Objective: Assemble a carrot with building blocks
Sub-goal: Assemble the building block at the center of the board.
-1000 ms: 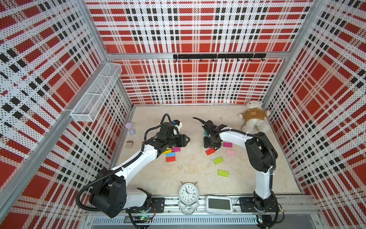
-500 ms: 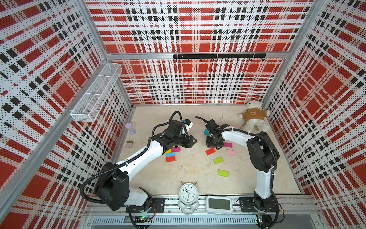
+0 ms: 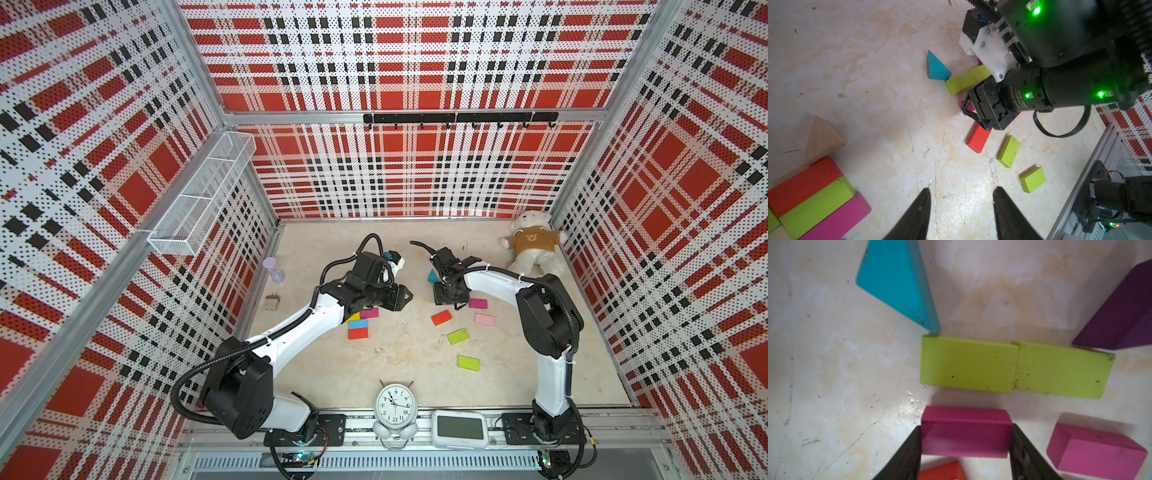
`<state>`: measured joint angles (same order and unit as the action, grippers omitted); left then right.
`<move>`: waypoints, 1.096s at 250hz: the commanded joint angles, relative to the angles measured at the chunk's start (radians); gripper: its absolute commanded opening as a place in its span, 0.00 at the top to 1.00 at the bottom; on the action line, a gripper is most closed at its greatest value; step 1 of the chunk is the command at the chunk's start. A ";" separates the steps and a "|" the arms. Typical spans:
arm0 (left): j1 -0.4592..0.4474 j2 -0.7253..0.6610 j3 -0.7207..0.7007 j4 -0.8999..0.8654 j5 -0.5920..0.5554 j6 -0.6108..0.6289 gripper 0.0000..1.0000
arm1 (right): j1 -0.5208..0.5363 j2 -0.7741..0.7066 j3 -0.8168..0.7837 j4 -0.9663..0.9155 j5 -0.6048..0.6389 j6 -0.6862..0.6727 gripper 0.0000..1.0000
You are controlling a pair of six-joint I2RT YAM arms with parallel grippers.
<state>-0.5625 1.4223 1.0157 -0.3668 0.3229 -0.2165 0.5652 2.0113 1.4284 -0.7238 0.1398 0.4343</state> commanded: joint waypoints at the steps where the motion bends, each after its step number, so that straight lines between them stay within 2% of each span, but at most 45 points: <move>1: -0.005 0.014 0.015 0.024 -0.015 0.002 0.48 | -0.006 0.026 0.031 -0.002 0.009 -0.021 0.44; 274: 0.002 0.029 0.009 0.034 0.002 0.005 0.48 | -0.008 0.069 0.075 -0.005 -0.009 0.005 0.43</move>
<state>-0.5625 1.4487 1.0157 -0.3496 0.3210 -0.2195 0.5602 2.0548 1.4780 -0.7296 0.1326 0.4313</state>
